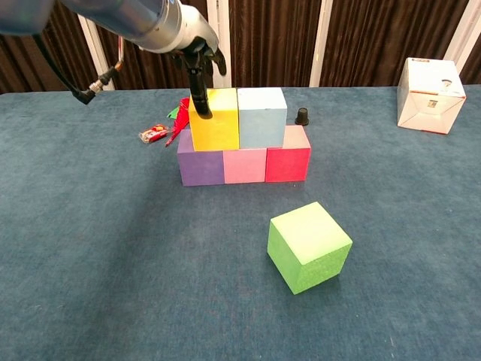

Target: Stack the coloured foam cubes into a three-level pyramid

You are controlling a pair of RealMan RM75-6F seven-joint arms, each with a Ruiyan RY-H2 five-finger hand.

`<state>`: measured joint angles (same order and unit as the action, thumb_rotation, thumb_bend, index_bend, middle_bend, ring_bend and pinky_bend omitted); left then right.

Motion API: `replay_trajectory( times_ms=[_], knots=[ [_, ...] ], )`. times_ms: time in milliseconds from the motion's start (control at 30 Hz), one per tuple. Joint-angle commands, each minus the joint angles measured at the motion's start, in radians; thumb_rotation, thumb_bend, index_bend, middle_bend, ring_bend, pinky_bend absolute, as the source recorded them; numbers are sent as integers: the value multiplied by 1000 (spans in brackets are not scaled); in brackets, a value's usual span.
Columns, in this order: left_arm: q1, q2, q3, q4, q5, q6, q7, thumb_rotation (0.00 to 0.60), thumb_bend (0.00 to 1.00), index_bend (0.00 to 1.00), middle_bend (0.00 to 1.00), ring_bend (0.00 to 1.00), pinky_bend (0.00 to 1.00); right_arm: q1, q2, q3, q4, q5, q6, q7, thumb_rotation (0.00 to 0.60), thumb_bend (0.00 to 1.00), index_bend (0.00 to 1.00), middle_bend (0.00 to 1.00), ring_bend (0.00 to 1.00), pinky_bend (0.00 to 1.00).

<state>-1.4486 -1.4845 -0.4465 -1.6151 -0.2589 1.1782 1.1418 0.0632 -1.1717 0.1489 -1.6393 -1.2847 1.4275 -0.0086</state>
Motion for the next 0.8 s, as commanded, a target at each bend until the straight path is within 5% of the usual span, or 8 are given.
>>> replay_trajectory(
  times_ms=[33,433,800],
  knots=[
    [20,35,-21,-37,17,2,-24,600,316,19,0,0,0,1,0,0,1,1,-1,-3,600,247,109,76,0,0],
    [262,356,-137,-340,241,-172,-297,600,281,18,0,0,0,3,12,-16,-10,-3,-12,-54,600,247,109,76,0,0],
    [787,769,-168,-592,801,-254,-726,600,281,27,0,0,0,18,-9,-30,-14,-7,-39,-87,600,247,109,76,0,0]
  ],
)
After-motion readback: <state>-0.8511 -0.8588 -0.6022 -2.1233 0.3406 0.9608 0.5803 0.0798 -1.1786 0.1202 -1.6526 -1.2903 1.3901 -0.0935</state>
